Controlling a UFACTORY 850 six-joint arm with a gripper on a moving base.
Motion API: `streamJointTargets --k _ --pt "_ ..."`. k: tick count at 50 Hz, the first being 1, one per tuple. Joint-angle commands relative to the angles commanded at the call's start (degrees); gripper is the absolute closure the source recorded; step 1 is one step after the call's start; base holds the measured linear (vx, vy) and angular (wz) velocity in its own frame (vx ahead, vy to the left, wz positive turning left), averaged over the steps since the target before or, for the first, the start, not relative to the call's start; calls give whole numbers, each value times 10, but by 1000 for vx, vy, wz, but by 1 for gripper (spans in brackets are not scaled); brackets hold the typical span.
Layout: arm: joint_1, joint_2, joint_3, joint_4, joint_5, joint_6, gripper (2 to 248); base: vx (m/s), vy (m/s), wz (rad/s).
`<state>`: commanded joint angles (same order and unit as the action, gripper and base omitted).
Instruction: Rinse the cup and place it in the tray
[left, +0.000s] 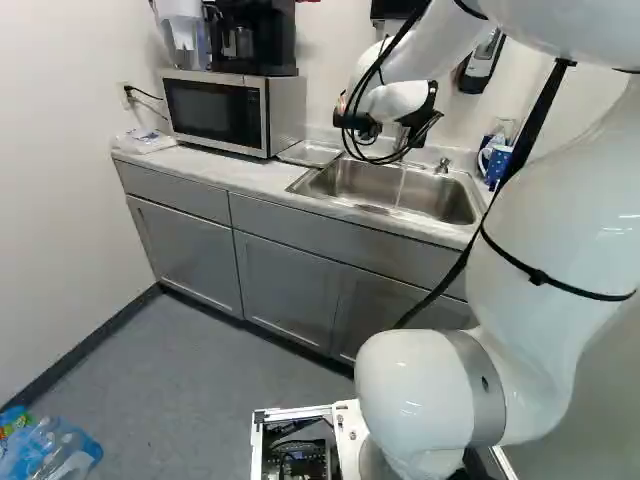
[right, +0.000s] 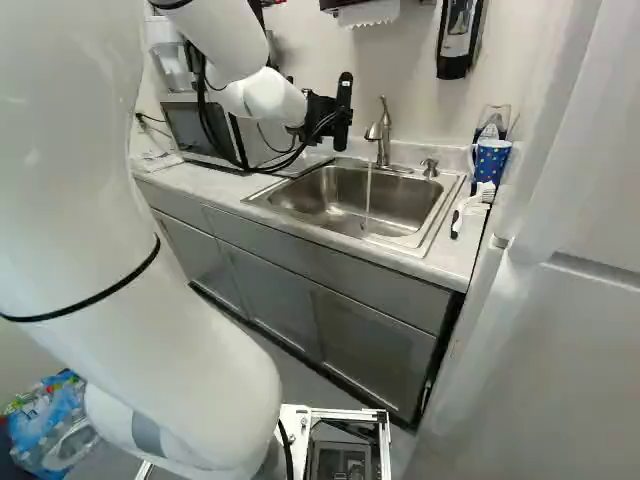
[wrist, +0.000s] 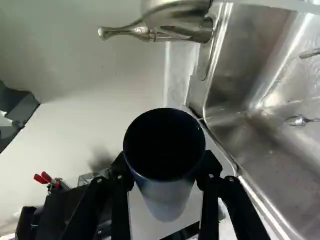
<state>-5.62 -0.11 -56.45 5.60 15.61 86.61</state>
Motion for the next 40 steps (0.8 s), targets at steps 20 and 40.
streamJointTargets --k 20,40 --pt "0 0 0 0 0 -120 124 0 0 0" --pt "0 0 0 0 0 -240 124 0 0 0"
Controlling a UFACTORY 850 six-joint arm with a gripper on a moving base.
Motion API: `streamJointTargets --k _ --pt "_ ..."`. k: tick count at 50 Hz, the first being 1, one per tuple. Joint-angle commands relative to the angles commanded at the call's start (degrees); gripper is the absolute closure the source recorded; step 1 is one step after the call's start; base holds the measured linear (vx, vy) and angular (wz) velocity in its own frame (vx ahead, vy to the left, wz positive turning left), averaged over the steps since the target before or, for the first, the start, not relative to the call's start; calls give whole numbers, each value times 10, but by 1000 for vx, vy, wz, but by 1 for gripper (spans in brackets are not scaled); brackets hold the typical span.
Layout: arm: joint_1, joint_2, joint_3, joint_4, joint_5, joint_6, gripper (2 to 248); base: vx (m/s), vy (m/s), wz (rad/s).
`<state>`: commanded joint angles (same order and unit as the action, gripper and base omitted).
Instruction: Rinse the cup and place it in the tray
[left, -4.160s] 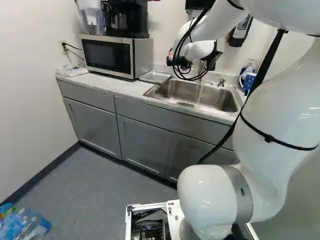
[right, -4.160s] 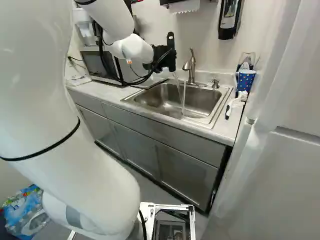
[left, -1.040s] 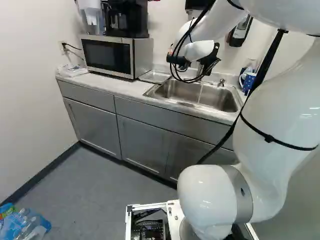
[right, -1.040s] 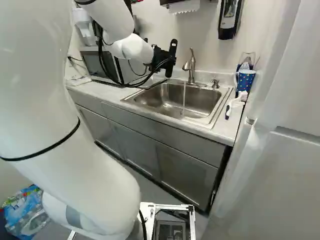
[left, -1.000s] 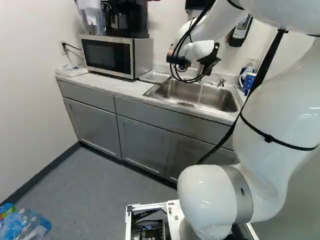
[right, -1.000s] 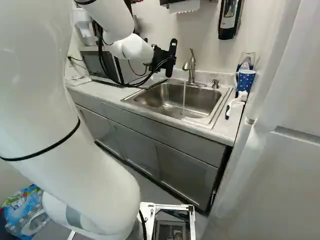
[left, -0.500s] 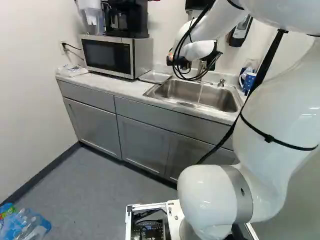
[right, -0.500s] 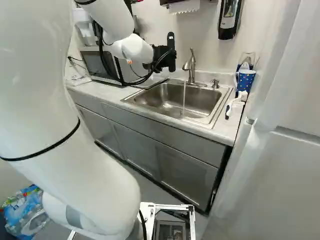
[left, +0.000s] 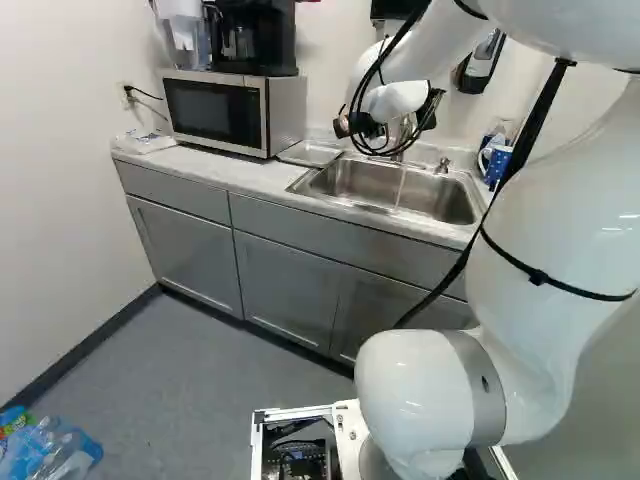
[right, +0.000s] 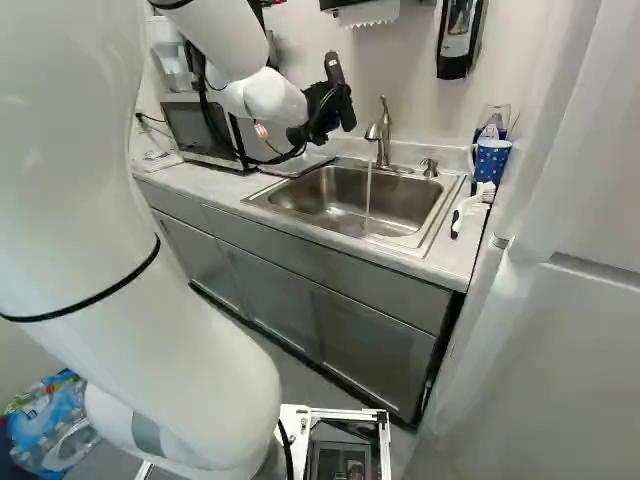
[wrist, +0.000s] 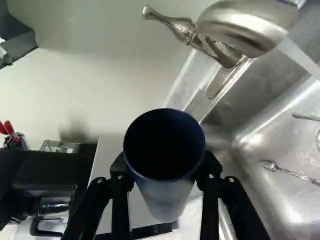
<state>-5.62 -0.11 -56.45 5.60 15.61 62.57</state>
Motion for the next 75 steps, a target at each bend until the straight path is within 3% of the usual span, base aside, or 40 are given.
streamJointTargets --k 75 --pt "0 0 0 0 0 -452 124 0 0 0"
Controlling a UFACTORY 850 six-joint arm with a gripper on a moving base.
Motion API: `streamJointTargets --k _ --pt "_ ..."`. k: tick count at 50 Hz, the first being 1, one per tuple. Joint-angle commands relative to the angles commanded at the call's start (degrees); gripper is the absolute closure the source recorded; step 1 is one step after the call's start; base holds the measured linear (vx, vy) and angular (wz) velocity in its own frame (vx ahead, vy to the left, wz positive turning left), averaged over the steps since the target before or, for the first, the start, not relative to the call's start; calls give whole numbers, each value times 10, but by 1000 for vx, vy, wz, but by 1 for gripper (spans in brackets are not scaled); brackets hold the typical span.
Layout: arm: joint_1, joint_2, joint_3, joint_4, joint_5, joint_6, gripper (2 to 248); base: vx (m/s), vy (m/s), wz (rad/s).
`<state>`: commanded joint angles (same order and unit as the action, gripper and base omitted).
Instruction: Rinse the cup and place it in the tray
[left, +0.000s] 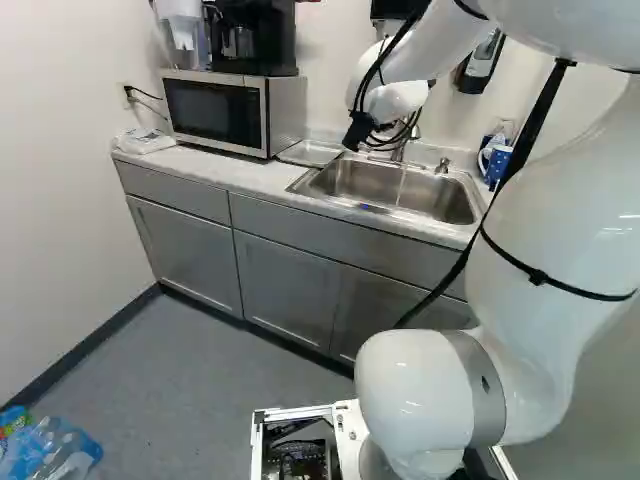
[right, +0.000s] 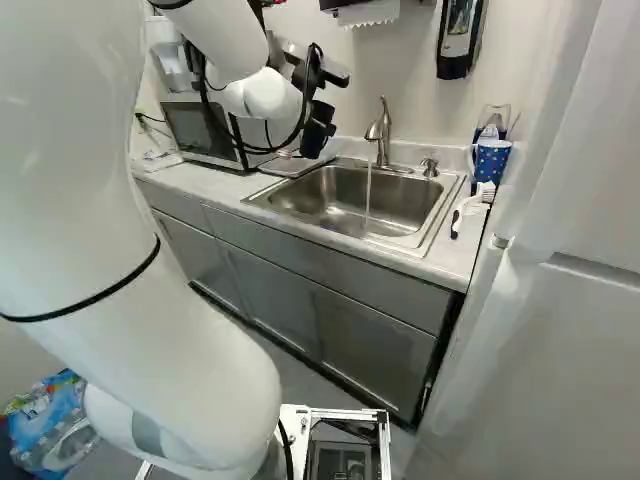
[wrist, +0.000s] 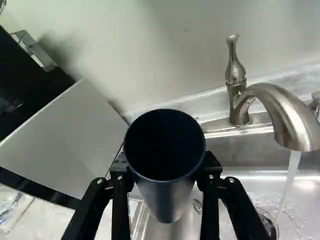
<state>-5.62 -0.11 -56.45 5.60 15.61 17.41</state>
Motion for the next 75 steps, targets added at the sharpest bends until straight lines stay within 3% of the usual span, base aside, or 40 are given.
streamJointTargets --k 33,55,75 --pt "0 0 0 0 0 -199 124 0 0 0" --pt "1 -2 -2 0 0 -199 124 0 0 0" --pt "24 -34 -56 0 0 -199 124 0 0 0"
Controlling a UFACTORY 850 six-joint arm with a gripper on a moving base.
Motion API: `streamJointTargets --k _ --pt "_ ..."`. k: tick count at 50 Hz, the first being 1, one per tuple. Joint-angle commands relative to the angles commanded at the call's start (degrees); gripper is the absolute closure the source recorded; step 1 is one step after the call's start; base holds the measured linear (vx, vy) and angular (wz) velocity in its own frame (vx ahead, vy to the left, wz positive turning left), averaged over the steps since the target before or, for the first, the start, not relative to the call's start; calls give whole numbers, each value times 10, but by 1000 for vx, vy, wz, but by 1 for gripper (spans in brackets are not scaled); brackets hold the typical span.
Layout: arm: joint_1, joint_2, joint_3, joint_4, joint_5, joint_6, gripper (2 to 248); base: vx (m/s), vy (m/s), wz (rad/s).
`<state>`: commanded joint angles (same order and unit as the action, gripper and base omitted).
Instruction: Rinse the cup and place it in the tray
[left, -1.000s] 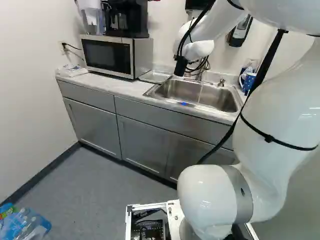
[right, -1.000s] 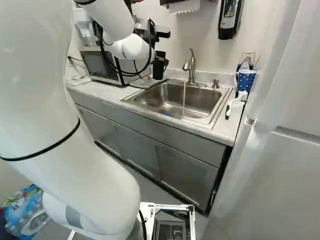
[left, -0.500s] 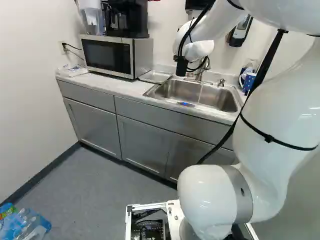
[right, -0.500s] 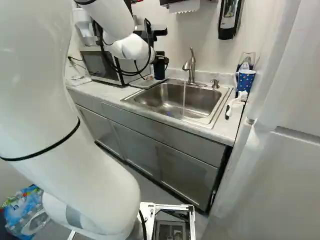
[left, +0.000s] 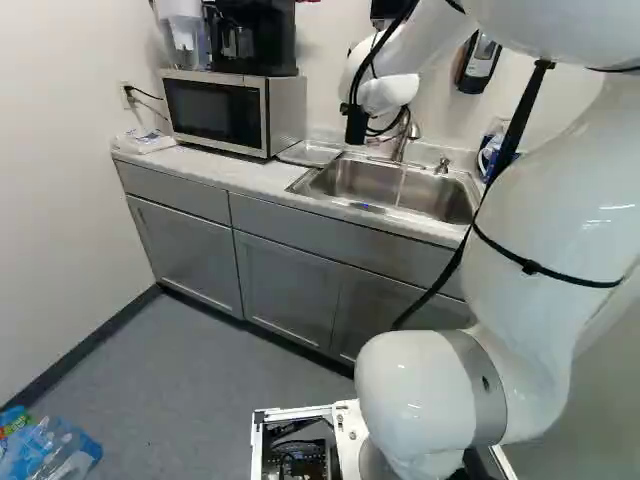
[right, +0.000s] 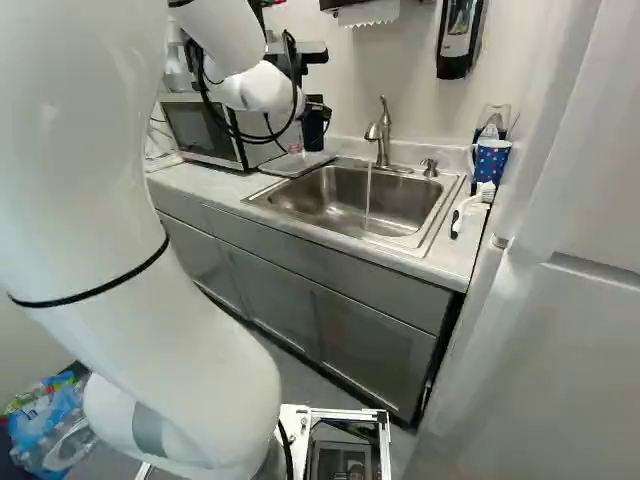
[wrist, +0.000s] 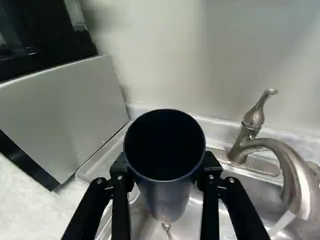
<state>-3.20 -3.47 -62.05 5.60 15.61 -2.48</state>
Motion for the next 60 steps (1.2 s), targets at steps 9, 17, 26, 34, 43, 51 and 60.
streamJointTargets --k 9,17,26,34,43,51,60 --pt "13 -16 -19 0 0 0 124 0 0 0" --pt "24 -31 -35 0 0 0 124 0 0 0" --pt "37 -48 -53 0 0 0 124 0 0 0" --pt "48 -63 -70 0 0 0 124 0 0 0" --pt "56 -87 -96 0 0 0 124 0 0 0" --pt "62 -111 -122 0 0 0 124 0 0 0" --pt "68 -138 -153 0 0 0 124 0 0 0"
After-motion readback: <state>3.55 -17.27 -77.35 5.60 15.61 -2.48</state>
